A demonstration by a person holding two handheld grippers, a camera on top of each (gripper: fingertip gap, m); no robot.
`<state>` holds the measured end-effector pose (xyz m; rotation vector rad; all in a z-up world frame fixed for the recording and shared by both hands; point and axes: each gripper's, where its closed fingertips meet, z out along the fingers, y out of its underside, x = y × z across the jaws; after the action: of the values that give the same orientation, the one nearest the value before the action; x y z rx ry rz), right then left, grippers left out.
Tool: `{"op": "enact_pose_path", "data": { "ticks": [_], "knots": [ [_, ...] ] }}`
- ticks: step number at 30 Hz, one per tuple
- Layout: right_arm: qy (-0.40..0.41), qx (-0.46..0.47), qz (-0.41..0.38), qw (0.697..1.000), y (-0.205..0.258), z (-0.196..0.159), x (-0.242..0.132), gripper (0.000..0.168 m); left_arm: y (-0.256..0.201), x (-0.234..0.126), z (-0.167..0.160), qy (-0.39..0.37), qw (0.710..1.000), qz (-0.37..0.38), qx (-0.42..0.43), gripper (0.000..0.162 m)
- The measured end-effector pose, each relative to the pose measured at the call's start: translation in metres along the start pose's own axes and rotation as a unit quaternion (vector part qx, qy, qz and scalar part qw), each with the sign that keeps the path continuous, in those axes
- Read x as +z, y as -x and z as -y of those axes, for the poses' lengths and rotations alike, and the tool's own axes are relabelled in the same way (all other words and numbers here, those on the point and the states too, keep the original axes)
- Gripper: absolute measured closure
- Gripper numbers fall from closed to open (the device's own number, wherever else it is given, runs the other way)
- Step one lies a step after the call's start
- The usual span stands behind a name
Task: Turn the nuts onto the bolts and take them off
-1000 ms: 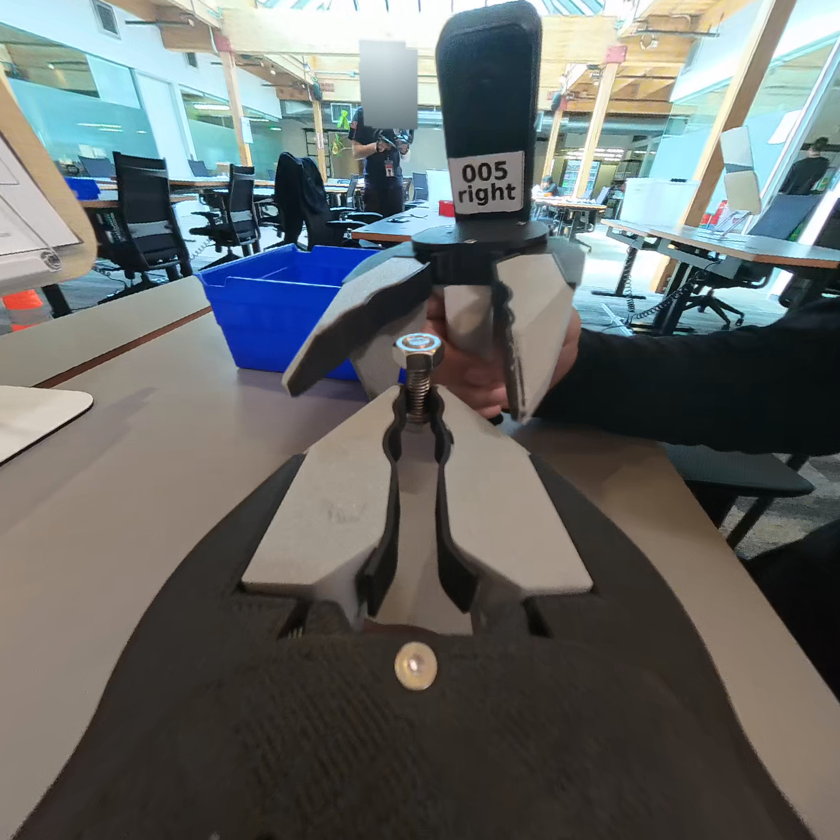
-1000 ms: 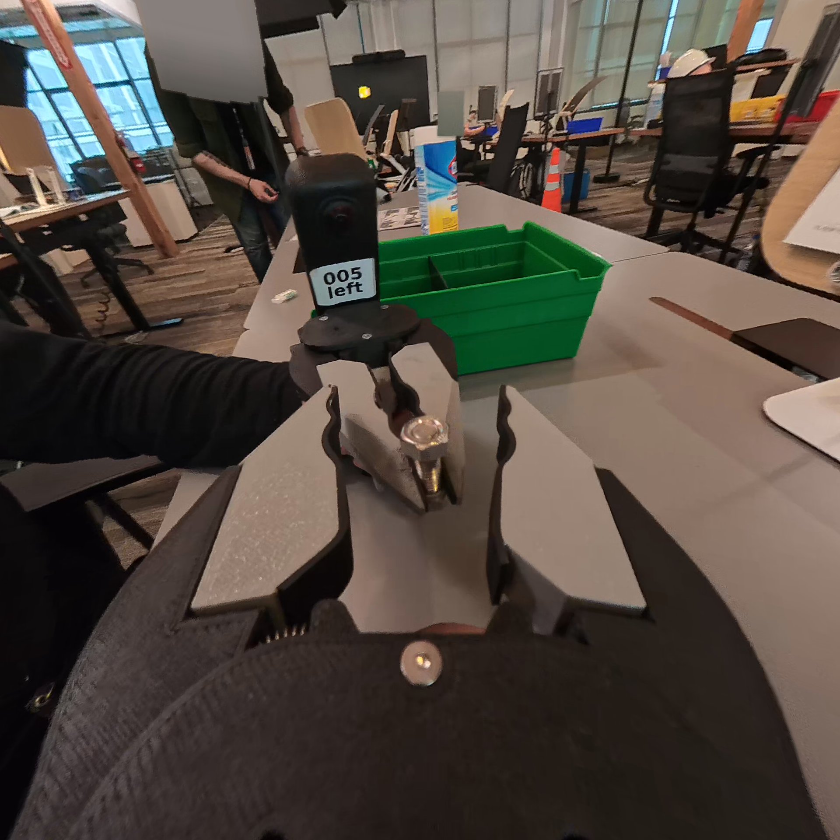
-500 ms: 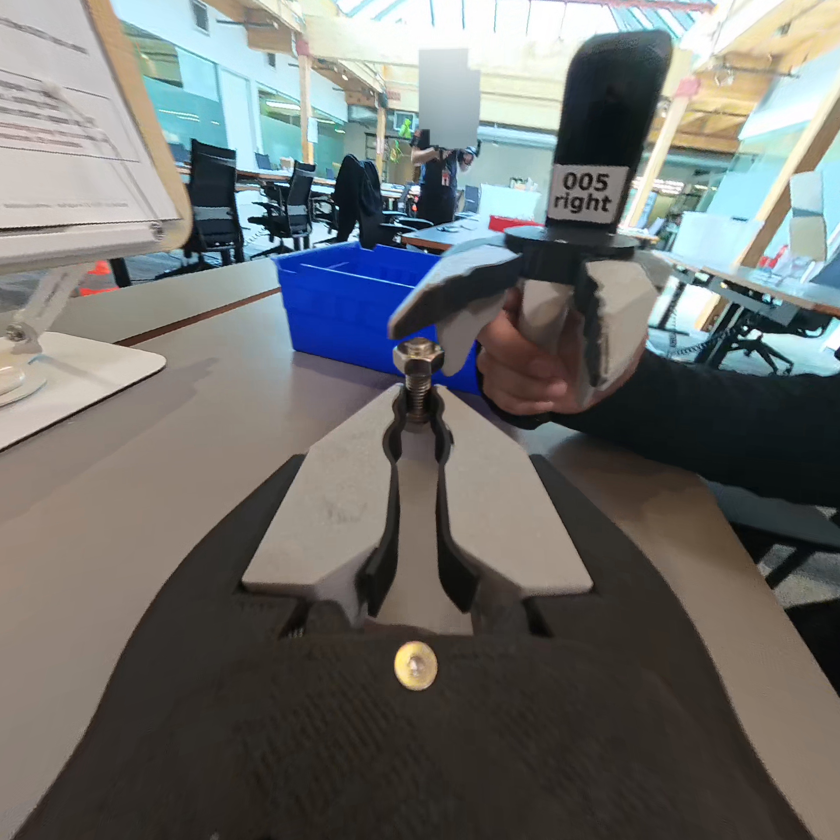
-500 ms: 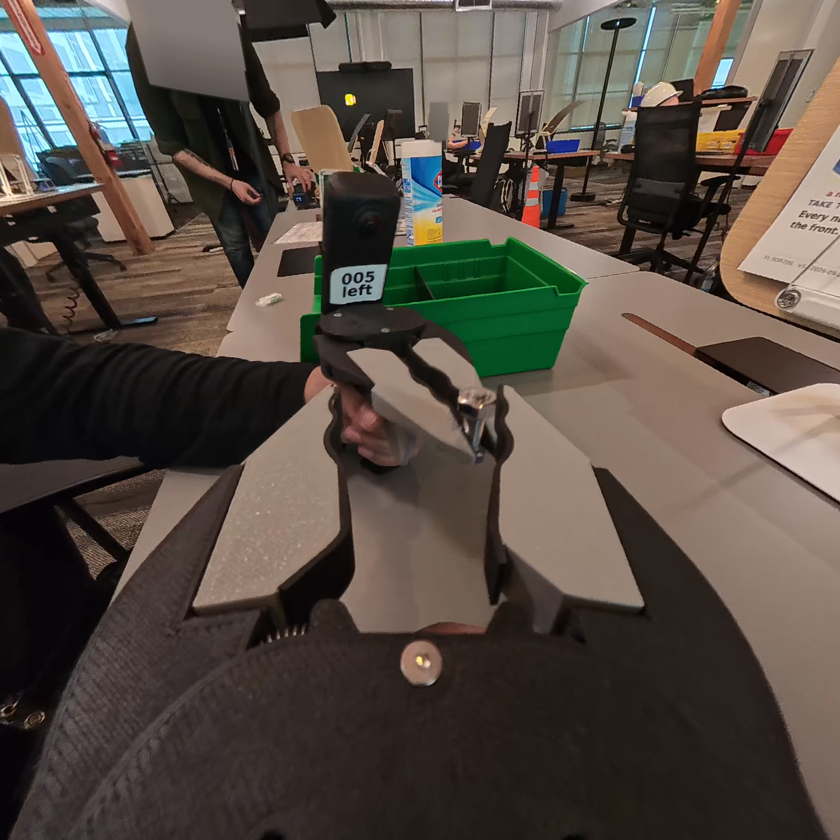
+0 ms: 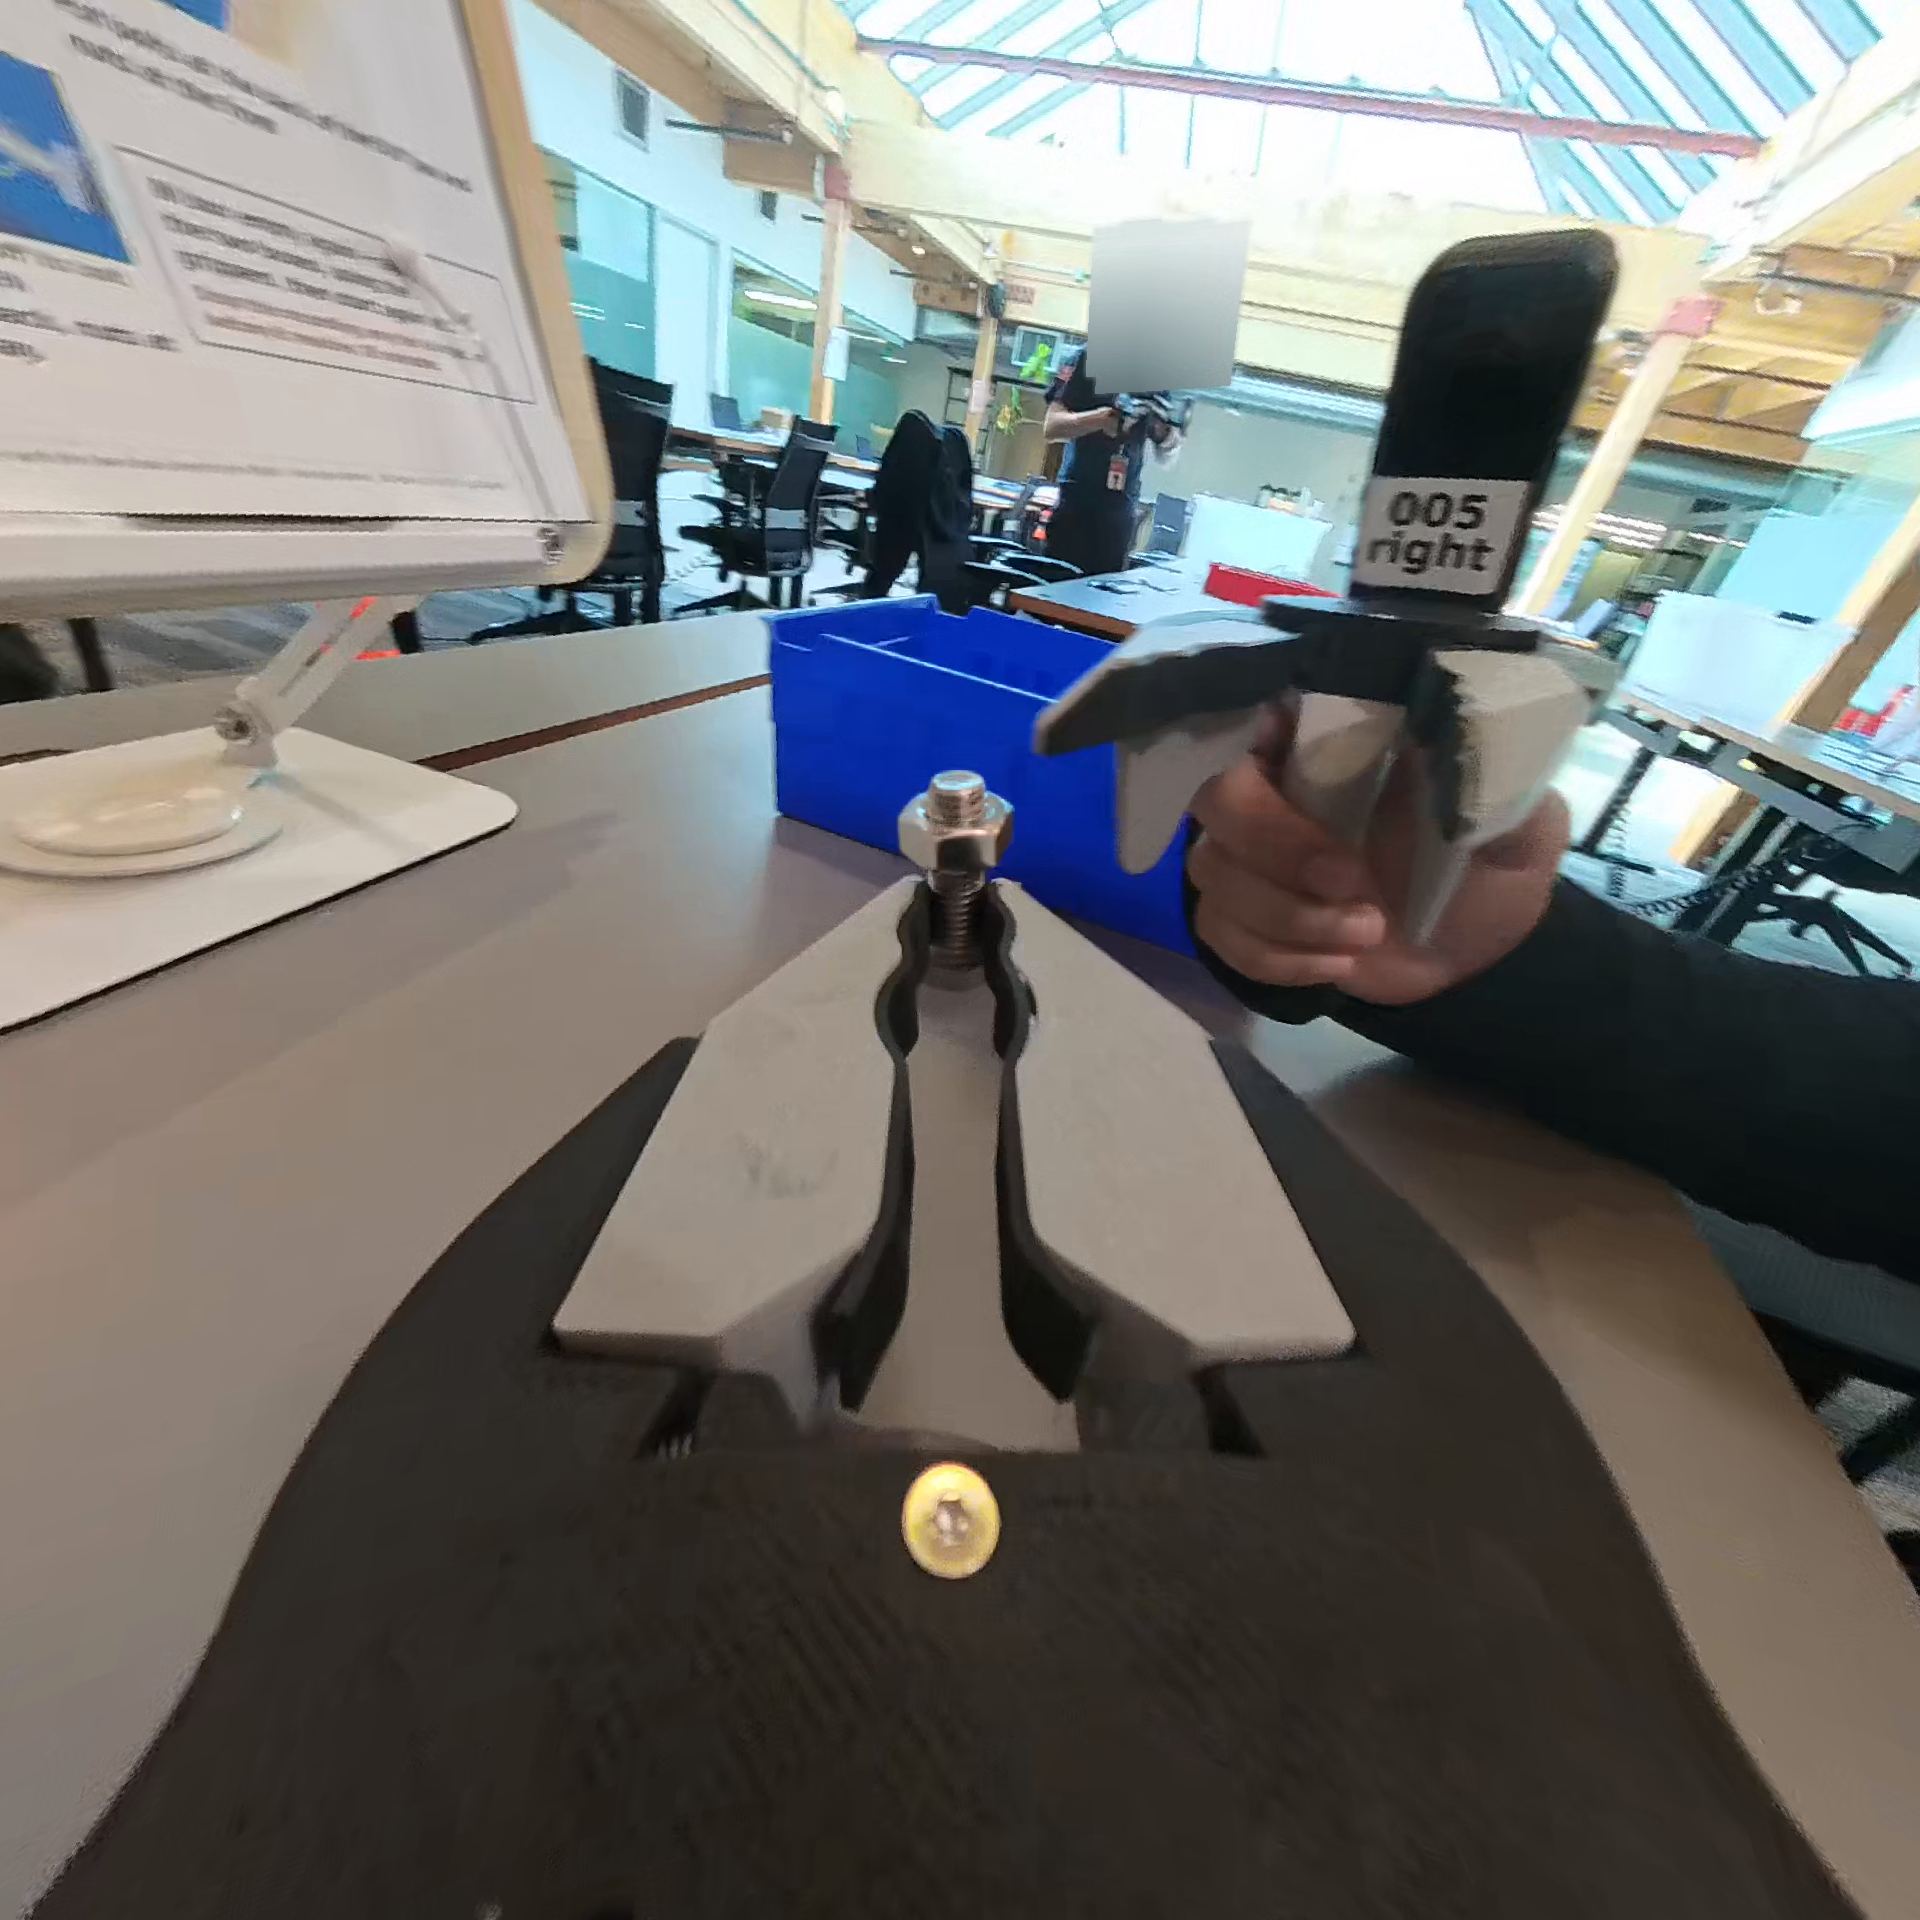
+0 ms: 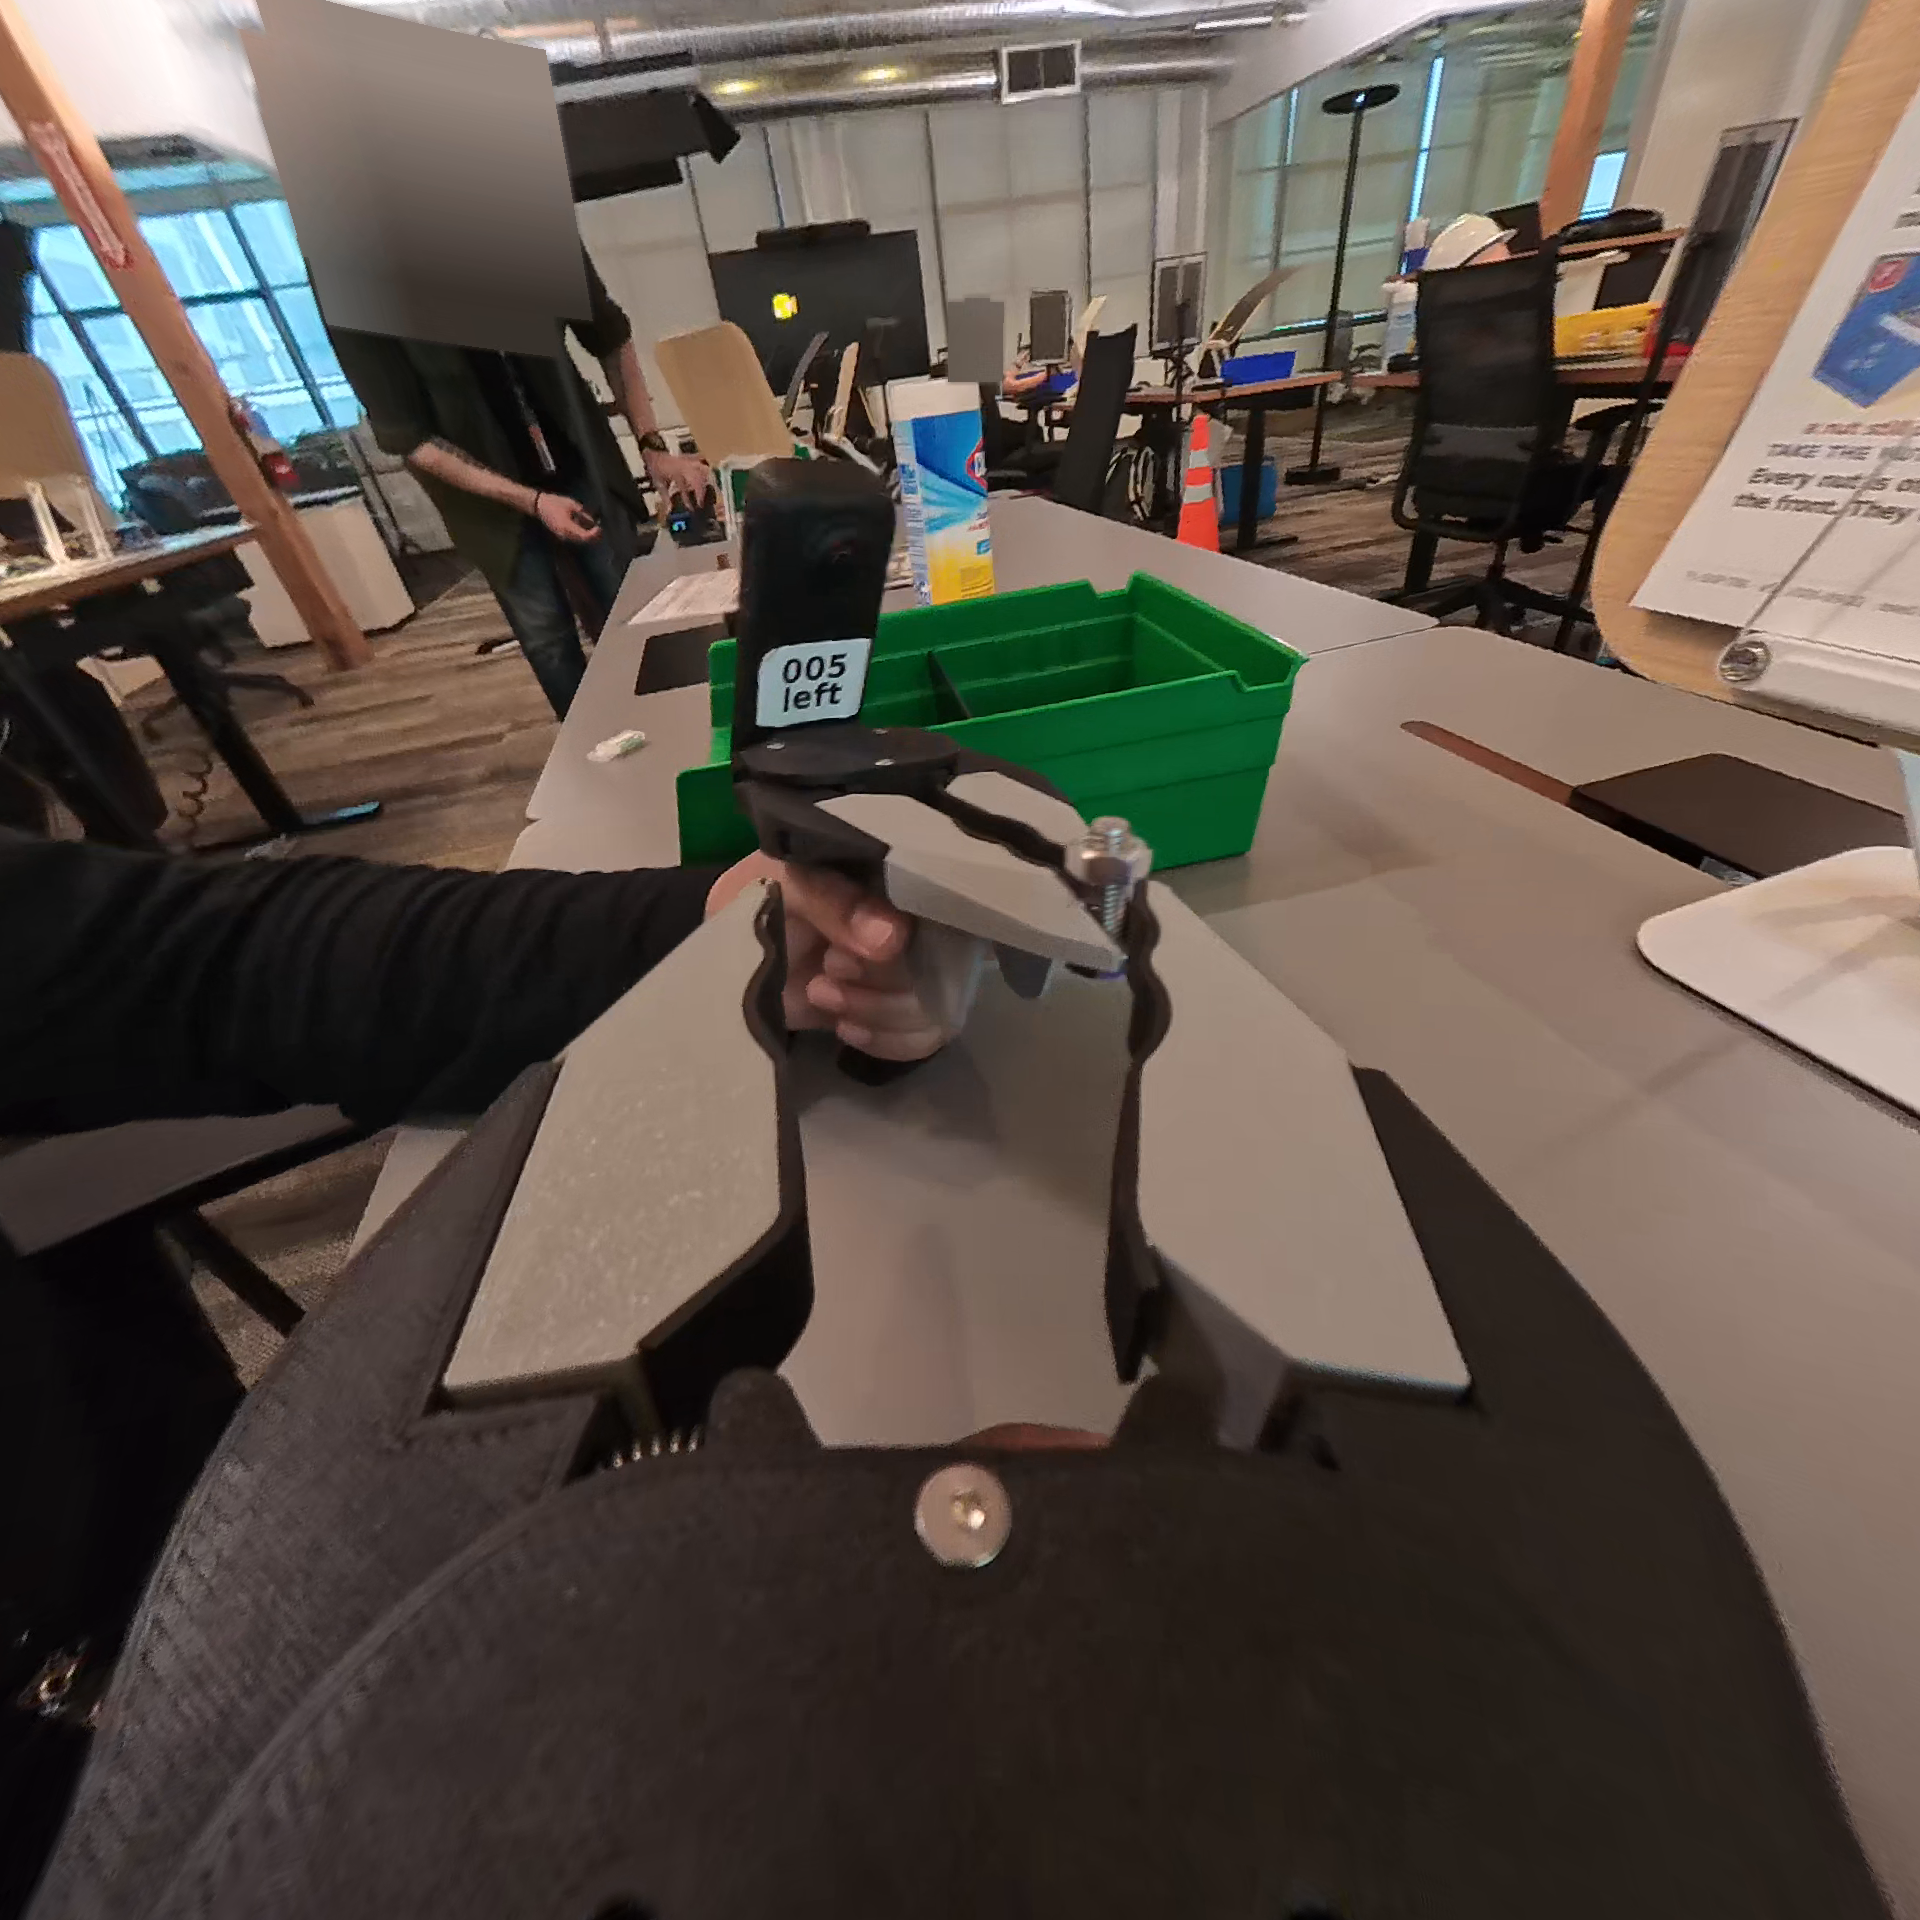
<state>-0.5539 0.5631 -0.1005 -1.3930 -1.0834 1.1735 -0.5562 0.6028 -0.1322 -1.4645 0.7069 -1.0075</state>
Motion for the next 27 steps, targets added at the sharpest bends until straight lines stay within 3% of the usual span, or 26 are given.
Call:
{"op": "enact_pose_path", "data": {
  "ticks": [7,9,11,13,15,24,27],
  "knots": [
    [0.03,0.013,0.001,0.999,0.0,-0.015,0.01,0.101,-0.043,0.018,-0.012,0.034,0.997,-0.054,0.043,0.156],
    [0.044,0.006,0.012,0.999,0.005,-0.02,0.013,0.106,-0.033,0.017,-0.01,0.031,0.998,-0.031,0.046,0.156],
    [0.046,-0.005,-0.004,0.999,0.001,-0.019,0.012,0.097,-0.007,0.008,-0.004,0.019,0.999,0.017,0.03,0.156],
    [0.034,-0.006,0.014,0.999,0.007,-0.013,0.008,0.114,0.021,-0.004,0.001,-0.001,0.998,0.06,-0.025,0.156],
    [0.02,0.004,0.011,1.0,0.005,-0.007,0.005,0.11,0.032,-0.01,0.002,-0.003,0.997,0.072,-0.041,0.156],
    [0.025,0.031,-0.021,0.999,-0.012,-0.013,0.006,0.104,-0.03,0.019,-0.017,0.049,0.998,-0.023,0.029,0.156],
    [0.047,0.043,0.001,0.998,-0.006,-0.022,0.01,0.107,-0.022,0.019,-0.017,0.051,0.998,0.01,0.043,0.155]
  ]
}}
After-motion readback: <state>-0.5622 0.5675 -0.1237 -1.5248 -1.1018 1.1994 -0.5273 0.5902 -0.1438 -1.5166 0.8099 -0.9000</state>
